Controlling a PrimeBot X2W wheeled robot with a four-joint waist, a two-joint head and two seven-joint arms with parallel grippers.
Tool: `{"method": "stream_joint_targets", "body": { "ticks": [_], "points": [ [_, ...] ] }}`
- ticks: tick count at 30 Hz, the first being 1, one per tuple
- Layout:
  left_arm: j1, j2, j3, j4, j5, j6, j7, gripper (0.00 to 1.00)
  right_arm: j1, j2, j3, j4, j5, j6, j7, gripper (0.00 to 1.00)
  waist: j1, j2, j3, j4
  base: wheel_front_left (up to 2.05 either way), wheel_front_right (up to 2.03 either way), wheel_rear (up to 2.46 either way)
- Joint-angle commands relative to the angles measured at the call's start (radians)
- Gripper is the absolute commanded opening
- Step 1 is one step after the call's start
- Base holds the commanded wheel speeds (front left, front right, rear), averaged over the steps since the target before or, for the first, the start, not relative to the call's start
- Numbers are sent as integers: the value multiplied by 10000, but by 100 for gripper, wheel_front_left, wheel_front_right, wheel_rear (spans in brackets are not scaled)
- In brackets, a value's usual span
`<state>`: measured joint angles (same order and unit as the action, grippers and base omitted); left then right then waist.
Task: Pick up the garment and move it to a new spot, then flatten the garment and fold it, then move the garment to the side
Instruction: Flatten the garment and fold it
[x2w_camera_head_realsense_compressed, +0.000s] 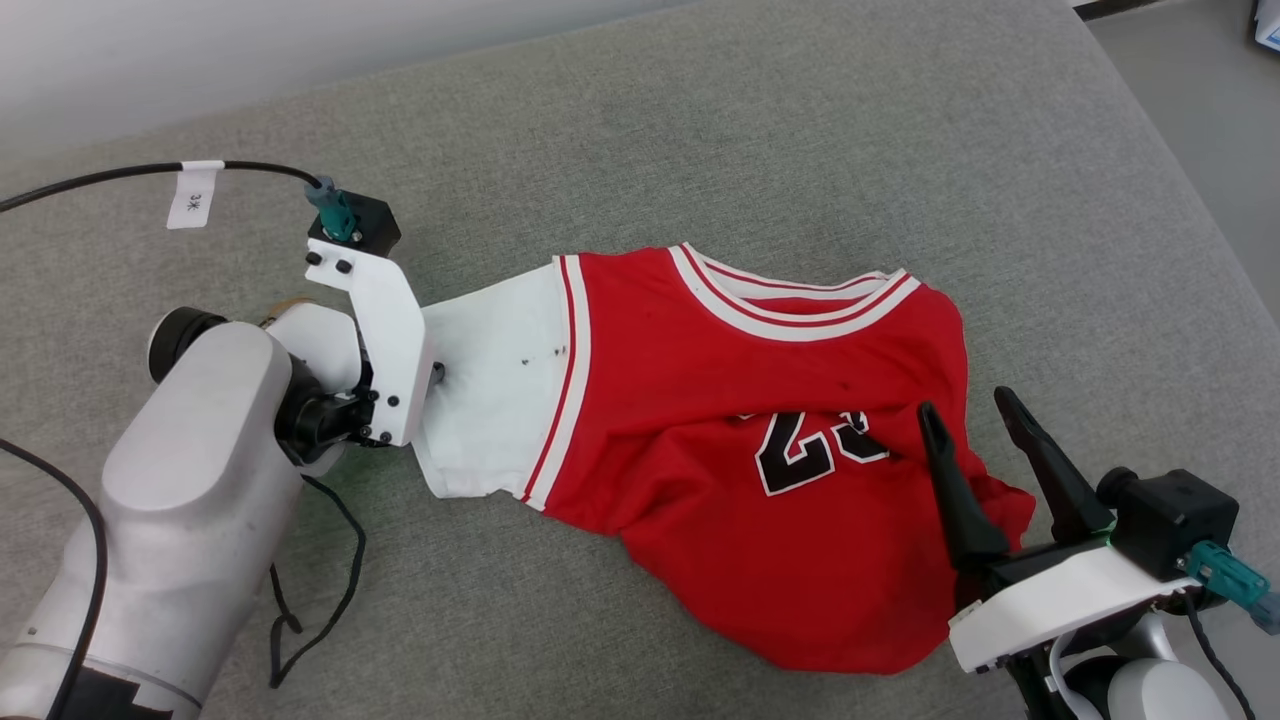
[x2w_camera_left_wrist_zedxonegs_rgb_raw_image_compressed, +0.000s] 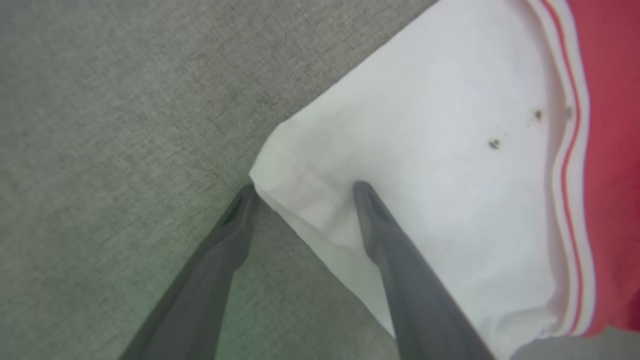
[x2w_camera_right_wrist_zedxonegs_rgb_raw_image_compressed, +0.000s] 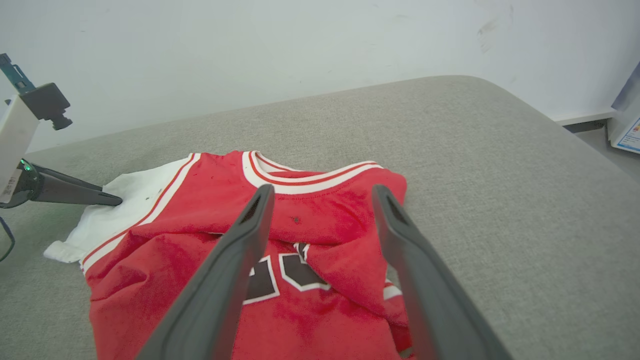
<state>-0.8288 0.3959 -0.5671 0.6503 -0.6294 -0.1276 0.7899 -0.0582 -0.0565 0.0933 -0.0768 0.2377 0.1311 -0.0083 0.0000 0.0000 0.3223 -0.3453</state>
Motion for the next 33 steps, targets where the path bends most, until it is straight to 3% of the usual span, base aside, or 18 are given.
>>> {"method": "stream_joint_targets", "body": {
  "ticks": [1,2,5,6,13,18,25,33],
  "points": [
    [1032,-327,-465,591,-110,-40,515,100,-115,55,22,89,62,-7,-40,100,0,0,59,-39,0,0,0],
    [1207,-447,-553,703,-180,-54,647,100,-142,60,25,125,86,-7,-63,100,0,0,68,-50,0,0,0],
    [1420,-643,-722,759,-144,-50,518,7,-222,68,34,238,168,-7,-112,100,0,0,95,-62,0,0,0],
    [1425,-665,-738,756,-79,-25,395,0,-247,70,12,268,180,-7,-115,100,0,0,83,-50,0,0,0],
    [744,-319,-495,-21,671,397,-1654,0,-144,63,-293,406,268,-7,81,100,0,0,-190,367,0,0,0],
    [740,-29,-169,-1044,855,812,-2793,0,-125,-14,-729,292,102,-7,241,100,0,0,-415,1122,0,0,0],
    [1725,628,435,-2738,663,1555,-3358,0,41,-75,-990,87,24,-7,496,100,0,0,-683,2107,0,0,0],
    [4717,1563,1540,-4490,-248,2934,-3472,0,157,-142,-1336,-201,-33,-7,868,100,0,0,-905,2906,0,0,0]
  ]
}}
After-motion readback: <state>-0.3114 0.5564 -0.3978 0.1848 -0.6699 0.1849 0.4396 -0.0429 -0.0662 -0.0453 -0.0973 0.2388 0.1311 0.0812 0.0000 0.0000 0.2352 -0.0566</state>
